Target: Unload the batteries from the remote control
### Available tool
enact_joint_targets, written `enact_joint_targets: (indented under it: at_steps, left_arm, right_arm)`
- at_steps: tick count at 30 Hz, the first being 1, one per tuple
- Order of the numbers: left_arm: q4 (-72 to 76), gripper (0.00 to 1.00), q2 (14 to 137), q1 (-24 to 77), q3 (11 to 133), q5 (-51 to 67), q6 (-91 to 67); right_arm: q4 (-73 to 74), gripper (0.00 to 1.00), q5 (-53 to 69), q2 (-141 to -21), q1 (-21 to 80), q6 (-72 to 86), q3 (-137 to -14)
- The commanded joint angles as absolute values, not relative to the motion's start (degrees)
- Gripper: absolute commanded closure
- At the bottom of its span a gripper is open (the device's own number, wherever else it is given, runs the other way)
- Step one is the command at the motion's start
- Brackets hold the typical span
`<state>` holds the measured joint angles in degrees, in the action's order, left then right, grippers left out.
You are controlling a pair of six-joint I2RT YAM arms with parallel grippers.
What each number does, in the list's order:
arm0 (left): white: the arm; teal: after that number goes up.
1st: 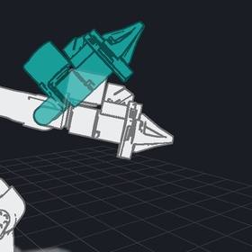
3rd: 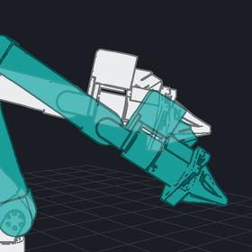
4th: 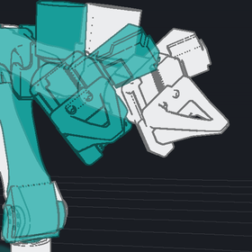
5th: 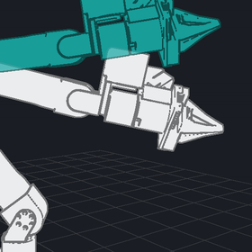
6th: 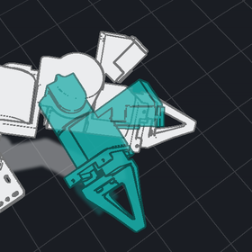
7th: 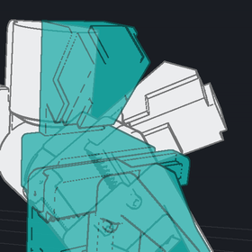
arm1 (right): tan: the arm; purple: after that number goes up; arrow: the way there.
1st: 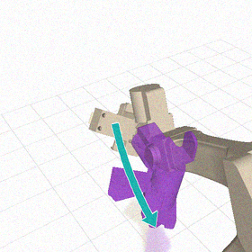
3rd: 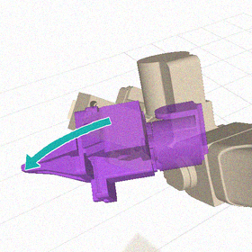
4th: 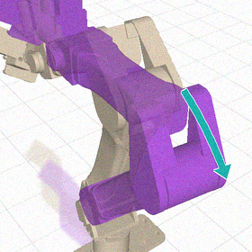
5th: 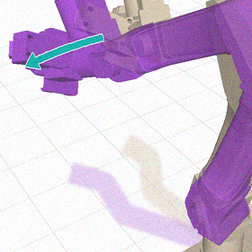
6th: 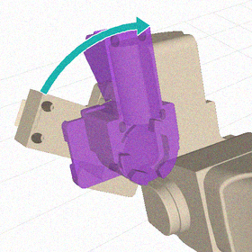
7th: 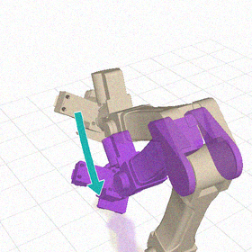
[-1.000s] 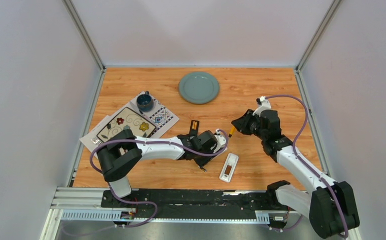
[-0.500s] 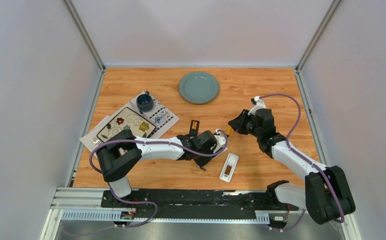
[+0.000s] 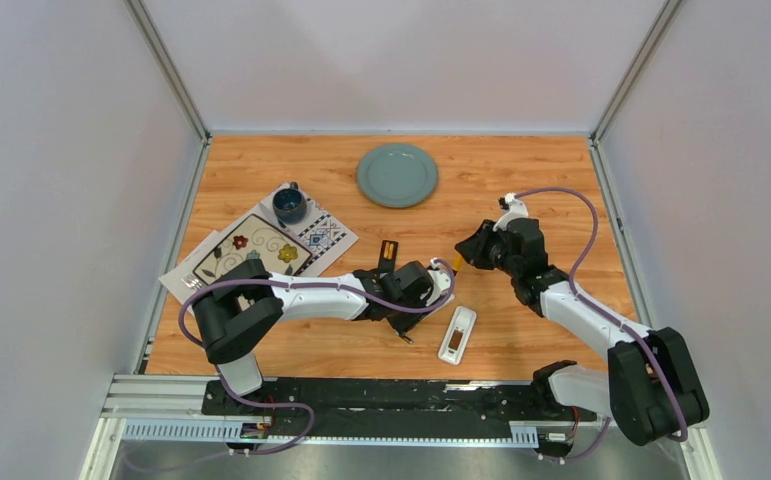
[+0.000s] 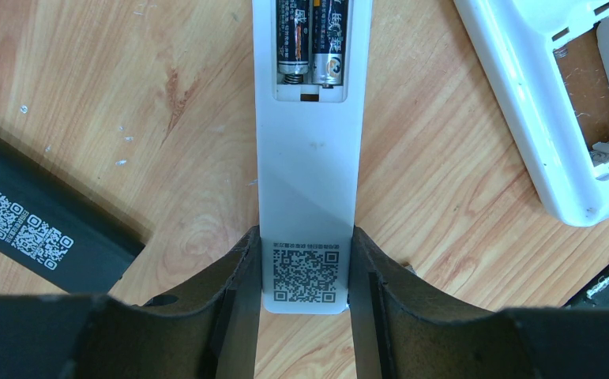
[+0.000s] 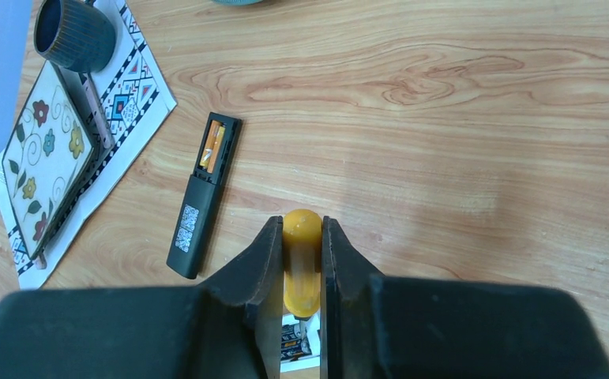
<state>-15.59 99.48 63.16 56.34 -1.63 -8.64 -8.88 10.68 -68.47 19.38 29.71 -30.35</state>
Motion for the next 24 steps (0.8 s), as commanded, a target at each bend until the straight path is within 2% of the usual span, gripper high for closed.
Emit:
enact_joint_targets:
  at_steps: [1,19,24]
  left_arm:
    - [-16.4,0.7,103.1,63.4,53.7,3.2,-10.2]
    - [-16.4,0.71,103.7,63.3,54.2,3.7,-10.3]
    - [-16.4,0.74,103.8,63.4,54.4,3.7,-10.2]
  right_arm:
    - [-9.7,1.0,8.3,-66.5,19.6,27.4,-30.1]
    - [-9.0,1.0,9.5,-65.9,21.4,27.8,-27.2]
    - [-10.5,1.0,10.5,-66.6,21.8,29.4,-26.1]
